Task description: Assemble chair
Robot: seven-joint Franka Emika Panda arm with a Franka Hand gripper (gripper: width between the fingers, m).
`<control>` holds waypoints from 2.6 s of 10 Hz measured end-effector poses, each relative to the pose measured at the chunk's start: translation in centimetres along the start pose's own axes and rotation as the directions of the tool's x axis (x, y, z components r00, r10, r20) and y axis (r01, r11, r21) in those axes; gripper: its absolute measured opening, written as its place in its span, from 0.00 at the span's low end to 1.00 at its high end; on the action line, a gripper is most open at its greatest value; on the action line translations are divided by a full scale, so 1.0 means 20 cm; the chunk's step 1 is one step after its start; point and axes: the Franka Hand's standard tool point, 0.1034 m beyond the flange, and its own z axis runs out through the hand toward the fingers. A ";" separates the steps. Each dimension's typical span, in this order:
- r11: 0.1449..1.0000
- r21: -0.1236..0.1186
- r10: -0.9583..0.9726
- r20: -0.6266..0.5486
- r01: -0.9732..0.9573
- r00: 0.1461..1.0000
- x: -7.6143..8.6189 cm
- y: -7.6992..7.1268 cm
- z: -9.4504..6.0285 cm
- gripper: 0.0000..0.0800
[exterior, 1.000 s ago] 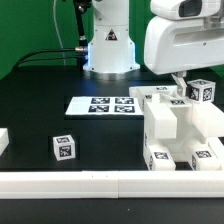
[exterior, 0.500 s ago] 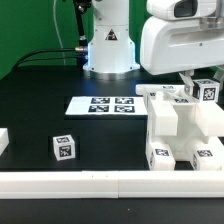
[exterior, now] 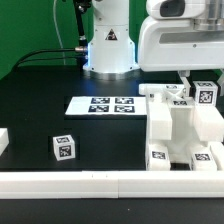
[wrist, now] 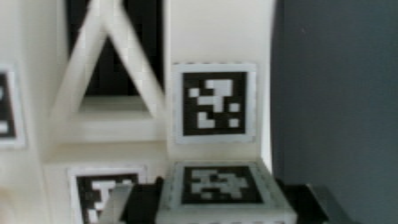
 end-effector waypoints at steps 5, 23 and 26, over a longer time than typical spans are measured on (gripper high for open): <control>0.918 0.009 0.397 0.004 -0.397 0.918 0.01 0.01 0.04 0.34; 0.993 0.044 -0.112 0.004 0.112 0.994 0.17 0.43 -0.14 0.81; 0.877 0.061 -0.479 0.017 0.477 0.878 0.24 0.65 -0.12 0.81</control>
Offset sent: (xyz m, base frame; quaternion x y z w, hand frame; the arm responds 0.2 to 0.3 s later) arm -0.0032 -0.0012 -0.0064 0.0131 -0.0029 0.1637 0.9864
